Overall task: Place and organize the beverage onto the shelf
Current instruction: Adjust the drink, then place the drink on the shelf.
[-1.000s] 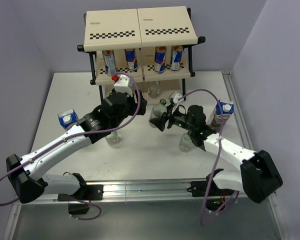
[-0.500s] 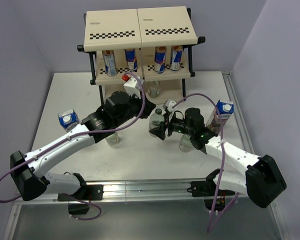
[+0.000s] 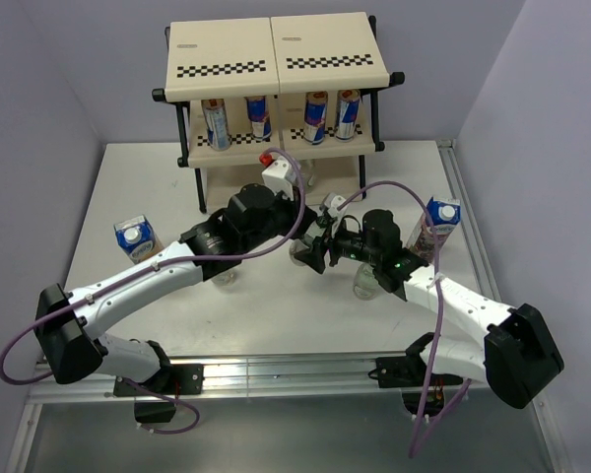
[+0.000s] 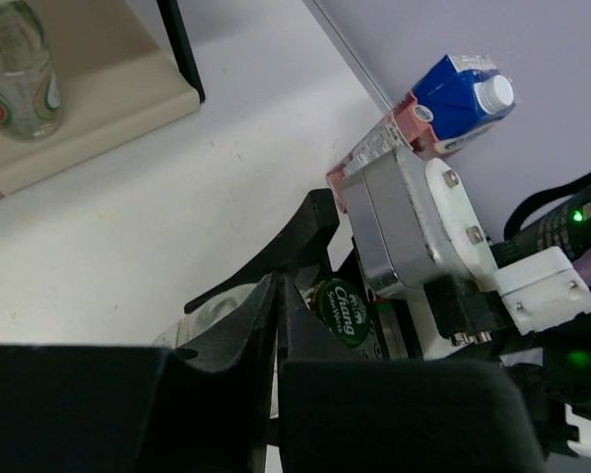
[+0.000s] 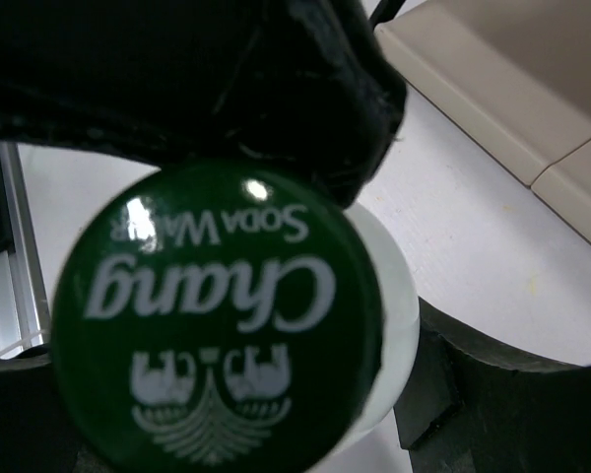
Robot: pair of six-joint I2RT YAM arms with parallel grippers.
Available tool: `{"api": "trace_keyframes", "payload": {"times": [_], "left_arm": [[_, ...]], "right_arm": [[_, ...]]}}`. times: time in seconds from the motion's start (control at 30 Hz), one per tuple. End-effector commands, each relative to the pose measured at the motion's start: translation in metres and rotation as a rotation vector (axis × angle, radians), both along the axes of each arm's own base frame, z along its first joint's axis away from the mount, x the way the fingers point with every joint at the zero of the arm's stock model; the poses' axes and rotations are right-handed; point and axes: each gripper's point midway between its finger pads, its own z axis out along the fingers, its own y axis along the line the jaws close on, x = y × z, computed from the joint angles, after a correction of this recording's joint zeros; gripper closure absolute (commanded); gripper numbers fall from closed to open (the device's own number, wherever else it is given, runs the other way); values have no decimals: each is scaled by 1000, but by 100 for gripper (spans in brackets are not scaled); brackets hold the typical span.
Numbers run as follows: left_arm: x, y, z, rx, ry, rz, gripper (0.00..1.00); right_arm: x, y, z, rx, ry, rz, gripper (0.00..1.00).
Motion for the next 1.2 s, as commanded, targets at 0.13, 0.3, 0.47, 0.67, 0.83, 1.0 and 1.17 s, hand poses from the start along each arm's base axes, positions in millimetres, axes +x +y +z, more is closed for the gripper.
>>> {"api": "trace_keyframes", "payload": {"times": [0.13,0.3,0.47,0.67,0.83,1.0,1.17], "left_arm": [[-21,-26,11,-54,7,-90,93],[-32,-35,13,-67,-4,-179,93],[-44,-45,16,-88,-8,-270,94],[6,9,4,0,29,147,63],[43,93,29,-102,26,449,1],[43,134,54,-120,-30,533,1],[25,157,49,-97,-53,532,1]], "right_arm": [[20,11,91,146,-231,-21,100],[24,14,89,147,-216,-21,100],[27,17,94,169,-220,-24,100],[53,-4,100,202,-272,-215,100],[88,-30,86,216,-306,-440,100],[137,-59,90,255,-311,-633,100],[191,-82,81,263,-303,-773,100]]}}
